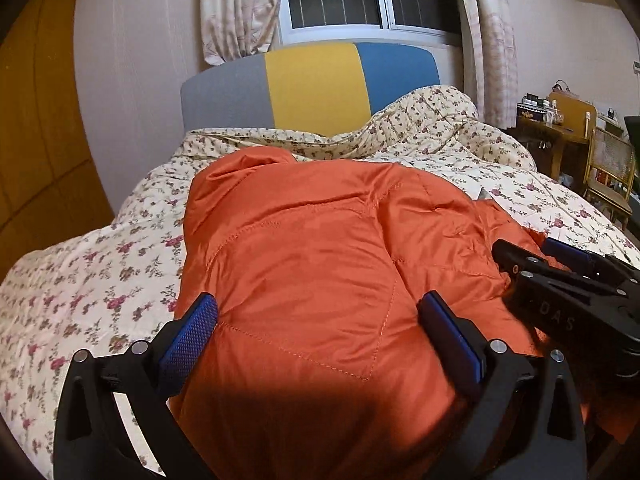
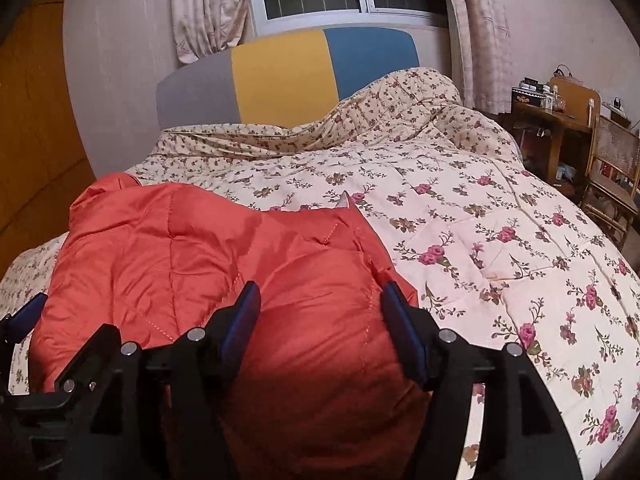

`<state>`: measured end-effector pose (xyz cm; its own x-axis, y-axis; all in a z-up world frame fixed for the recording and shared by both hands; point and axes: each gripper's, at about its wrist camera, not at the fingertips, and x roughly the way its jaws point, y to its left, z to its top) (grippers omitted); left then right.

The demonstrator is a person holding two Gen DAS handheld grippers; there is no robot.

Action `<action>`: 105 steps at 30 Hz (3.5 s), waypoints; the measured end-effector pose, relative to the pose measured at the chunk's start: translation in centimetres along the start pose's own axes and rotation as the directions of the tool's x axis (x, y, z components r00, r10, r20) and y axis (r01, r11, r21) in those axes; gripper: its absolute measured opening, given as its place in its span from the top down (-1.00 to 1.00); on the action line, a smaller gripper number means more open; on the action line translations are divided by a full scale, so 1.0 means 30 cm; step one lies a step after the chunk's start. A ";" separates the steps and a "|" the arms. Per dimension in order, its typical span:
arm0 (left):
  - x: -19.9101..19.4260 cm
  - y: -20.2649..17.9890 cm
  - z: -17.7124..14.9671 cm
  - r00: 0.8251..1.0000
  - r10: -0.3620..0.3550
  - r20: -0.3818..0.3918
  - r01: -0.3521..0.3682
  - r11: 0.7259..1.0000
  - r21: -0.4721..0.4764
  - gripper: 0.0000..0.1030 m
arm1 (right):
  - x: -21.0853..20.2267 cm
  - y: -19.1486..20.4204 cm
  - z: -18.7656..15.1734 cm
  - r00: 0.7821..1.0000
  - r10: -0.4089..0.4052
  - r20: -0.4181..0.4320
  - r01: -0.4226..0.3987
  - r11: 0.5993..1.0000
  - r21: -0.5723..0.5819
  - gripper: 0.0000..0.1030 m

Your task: Fold large clothes

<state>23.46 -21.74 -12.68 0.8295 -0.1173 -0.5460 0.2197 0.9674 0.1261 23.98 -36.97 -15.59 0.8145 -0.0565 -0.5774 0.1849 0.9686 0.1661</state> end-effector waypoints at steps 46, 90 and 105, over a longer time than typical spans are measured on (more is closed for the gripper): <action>-0.117 0.296 -0.100 0.826 -0.536 -0.175 0.470 0.826 -0.311 -0.53 | -0.117 -0.190 -0.084 0.832 0.523 -0.183 -0.412 0.804 0.429 -0.28; -0.506 1.152 -0.376 0.999 -0.043 -0.029 0.024 0.880 -0.473 -0.88 | -0.215 0.838 -0.171 0.829 0.523 -0.198 -0.529 0.848 0.027 -0.83; -0.342 1.143 -0.009 0.987 0.138 -0.076 -0.157 0.896 -0.414 -0.93 | -0.065 1.062 0.179 0.926 0.364 -0.101 -0.369 0.929 -0.038 -0.17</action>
<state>22.36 12.70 -2.97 0.8106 0.0351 -0.5845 -0.1464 0.9787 -0.1442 31.25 -7.29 -4.89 0.7661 0.3245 -0.5548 -0.1499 0.9296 0.3368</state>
